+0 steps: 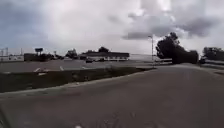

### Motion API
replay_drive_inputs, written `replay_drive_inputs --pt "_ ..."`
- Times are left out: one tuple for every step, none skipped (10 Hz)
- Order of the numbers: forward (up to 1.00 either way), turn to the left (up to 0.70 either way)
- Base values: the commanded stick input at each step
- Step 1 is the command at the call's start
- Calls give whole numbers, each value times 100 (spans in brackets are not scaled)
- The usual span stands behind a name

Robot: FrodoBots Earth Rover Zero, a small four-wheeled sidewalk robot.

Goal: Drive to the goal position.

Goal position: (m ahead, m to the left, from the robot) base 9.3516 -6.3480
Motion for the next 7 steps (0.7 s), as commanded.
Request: replay_drive_inputs --pt "4 -70" --pt "4 -70" --pt "4 -70" --pt "5 -70" --pt "5 -70" --pt "5 -70" --pt "5 -69"
